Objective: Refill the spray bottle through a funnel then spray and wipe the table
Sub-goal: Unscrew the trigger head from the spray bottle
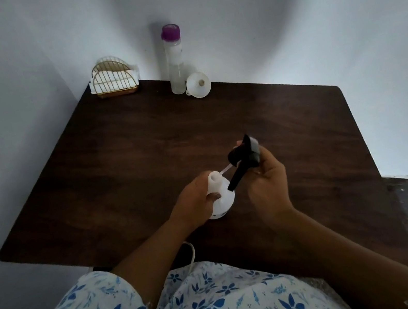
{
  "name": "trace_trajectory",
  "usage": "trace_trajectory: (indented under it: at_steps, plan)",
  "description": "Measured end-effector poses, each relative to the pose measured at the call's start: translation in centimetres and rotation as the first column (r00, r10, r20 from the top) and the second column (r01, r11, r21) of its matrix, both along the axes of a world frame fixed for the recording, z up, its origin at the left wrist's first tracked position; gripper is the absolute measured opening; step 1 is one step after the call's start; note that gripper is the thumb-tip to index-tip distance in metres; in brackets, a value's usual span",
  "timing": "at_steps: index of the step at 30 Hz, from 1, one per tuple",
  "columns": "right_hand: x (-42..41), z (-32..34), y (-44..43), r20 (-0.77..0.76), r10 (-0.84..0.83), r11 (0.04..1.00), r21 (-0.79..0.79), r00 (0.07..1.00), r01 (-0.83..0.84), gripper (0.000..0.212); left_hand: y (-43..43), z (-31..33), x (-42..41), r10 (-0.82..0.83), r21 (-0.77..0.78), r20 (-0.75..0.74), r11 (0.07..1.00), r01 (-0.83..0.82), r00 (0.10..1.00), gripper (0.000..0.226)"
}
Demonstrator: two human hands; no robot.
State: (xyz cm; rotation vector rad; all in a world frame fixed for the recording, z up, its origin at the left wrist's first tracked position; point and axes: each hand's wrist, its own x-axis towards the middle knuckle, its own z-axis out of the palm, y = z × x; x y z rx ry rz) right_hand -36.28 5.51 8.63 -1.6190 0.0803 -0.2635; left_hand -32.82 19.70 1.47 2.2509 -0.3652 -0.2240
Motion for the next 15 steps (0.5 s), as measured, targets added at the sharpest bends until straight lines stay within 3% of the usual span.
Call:
trace_trajectory:
  at_steps: [6, 15]
  plan:
    - [0.7, 2.3, -1.3, 0.077, 0.015, 0.999, 0.04, 0.997, -0.018, 0.045, -0.1, 0.0, 0.1, -0.008, 0.049, 0.005, 0.999, 0.007, 1.0, 0.048]
    - [1.6, 3.2, -3.6, 0.077, -0.05, 0.989, 0.142, 0.996, 0.039, 0.035, -0.2, 0.0, 0.2, -0.007, 0.07, 0.01, 0.998, 0.006, 1.0, 0.046]
